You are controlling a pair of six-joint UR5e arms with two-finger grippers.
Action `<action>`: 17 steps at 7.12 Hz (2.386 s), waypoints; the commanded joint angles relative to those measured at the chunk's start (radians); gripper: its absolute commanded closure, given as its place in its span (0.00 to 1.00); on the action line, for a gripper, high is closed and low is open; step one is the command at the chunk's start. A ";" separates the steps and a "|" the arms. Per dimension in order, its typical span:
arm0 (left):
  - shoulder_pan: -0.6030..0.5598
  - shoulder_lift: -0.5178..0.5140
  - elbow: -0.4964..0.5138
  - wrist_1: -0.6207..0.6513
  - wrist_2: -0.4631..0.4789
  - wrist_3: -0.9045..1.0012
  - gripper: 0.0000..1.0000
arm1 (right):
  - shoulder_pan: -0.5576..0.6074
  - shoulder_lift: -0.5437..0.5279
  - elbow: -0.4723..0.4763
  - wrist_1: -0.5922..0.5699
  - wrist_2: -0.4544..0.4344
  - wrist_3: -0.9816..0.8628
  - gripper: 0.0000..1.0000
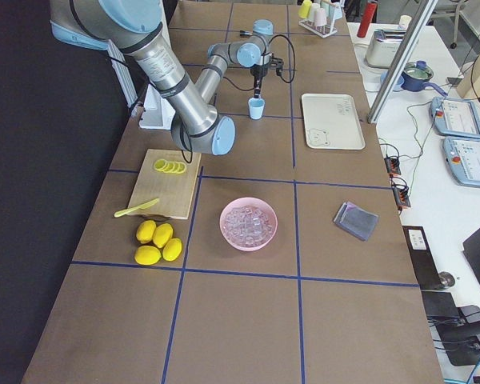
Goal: Mash ice and strawberries in cup
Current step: 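Open the right gripper to drop the ice cube into the cup, then move the right gripper back over the pink bowl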
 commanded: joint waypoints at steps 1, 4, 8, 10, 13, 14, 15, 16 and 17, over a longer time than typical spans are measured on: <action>0.000 -0.002 0.000 0.000 0.000 0.000 0.00 | -0.001 0.002 -0.004 0.000 0.001 0.000 0.61; 0.000 -0.002 0.000 0.000 0.000 0.000 0.00 | 0.001 0.001 -0.004 0.002 0.000 -0.006 0.29; 0.002 -0.006 0.000 0.000 0.000 -0.002 0.00 | 0.028 -0.004 0.032 -0.014 -0.006 0.002 0.01; 0.002 -0.008 0.000 0.000 0.000 -0.003 0.00 | 0.085 -0.117 0.225 -0.057 0.000 -0.011 0.00; 0.002 -0.003 0.001 0.000 0.000 -0.003 0.00 | 0.204 -0.489 0.602 -0.058 0.012 -0.208 0.01; 0.002 -0.003 0.001 0.000 0.000 -0.003 0.00 | 0.253 -0.600 0.670 -0.051 0.020 -0.292 0.01; 0.002 -0.003 0.001 0.000 0.000 -0.003 0.00 | 0.346 -0.701 0.701 -0.042 0.079 -0.413 0.01; 0.002 -0.003 0.000 0.000 0.000 -0.003 0.00 | 0.455 -0.796 0.697 0.004 0.165 -0.537 0.00; 0.002 -0.003 0.000 0.000 0.000 -0.003 0.00 | 0.569 -0.903 0.665 0.081 0.219 -0.671 0.00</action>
